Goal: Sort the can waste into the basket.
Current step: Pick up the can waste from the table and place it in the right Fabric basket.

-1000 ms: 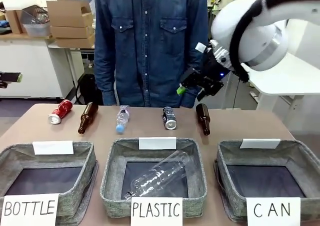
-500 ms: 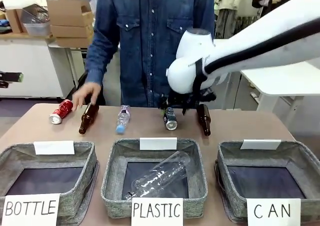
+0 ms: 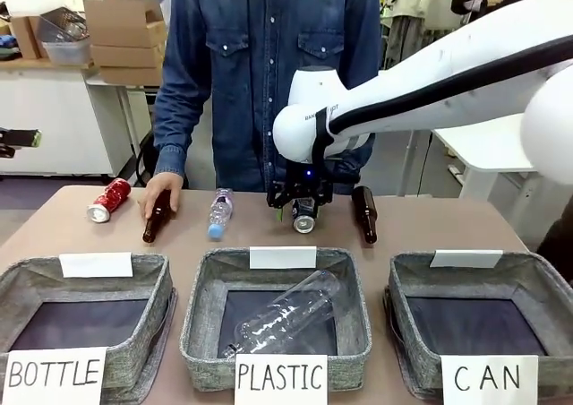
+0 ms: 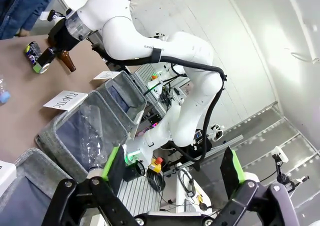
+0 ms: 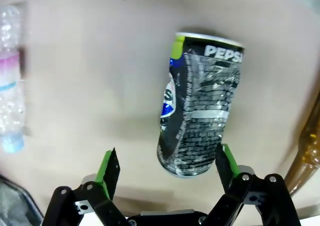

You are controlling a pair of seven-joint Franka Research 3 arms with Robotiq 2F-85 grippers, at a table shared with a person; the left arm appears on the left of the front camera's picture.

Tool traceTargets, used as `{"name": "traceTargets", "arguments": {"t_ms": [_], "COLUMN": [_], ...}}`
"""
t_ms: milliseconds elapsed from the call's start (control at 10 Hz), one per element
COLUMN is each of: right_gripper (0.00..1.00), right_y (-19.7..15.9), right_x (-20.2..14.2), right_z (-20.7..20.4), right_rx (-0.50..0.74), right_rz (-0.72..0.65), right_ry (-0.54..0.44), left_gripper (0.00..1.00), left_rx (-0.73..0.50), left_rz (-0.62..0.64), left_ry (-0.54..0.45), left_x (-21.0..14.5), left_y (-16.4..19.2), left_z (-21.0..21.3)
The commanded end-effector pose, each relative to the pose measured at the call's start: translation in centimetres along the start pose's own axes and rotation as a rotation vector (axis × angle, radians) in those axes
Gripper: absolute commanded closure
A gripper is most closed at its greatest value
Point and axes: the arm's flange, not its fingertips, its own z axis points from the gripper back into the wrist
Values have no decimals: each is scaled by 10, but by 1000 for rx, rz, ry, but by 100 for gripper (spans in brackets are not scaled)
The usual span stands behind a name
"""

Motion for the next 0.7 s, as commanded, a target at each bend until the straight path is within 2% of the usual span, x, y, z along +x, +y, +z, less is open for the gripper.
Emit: {"name": "traceTargets", "arguments": {"t_ms": [0, 300, 400, 500, 600], "right_gripper": [0, 0, 56, 58, 100], "right_y": [-1, -5, -7, -9, -12], "right_x": [8, 9, 9, 9, 9], "right_z": [2, -6, -12, -14, -14], "right_rx": [-20, -41, -52, -29, -14], "right_rz": [1, -6, 5, 5, -9], "right_ry": [13, 36, 59, 61, 62], "left_gripper": [0, 0, 0, 0, 0], "left_rx": [-17, -17, -17, -17, -17], "left_rz": [-23, -23, -23, -23, -23], "left_ry": [-9, -9, -9, -9, -9], "left_x": [2, 2, 2, 2, 2], "left_y": [-2, -2, -2, -2, -2], "left_z": [-1, -1, -1, -1, -1]}}
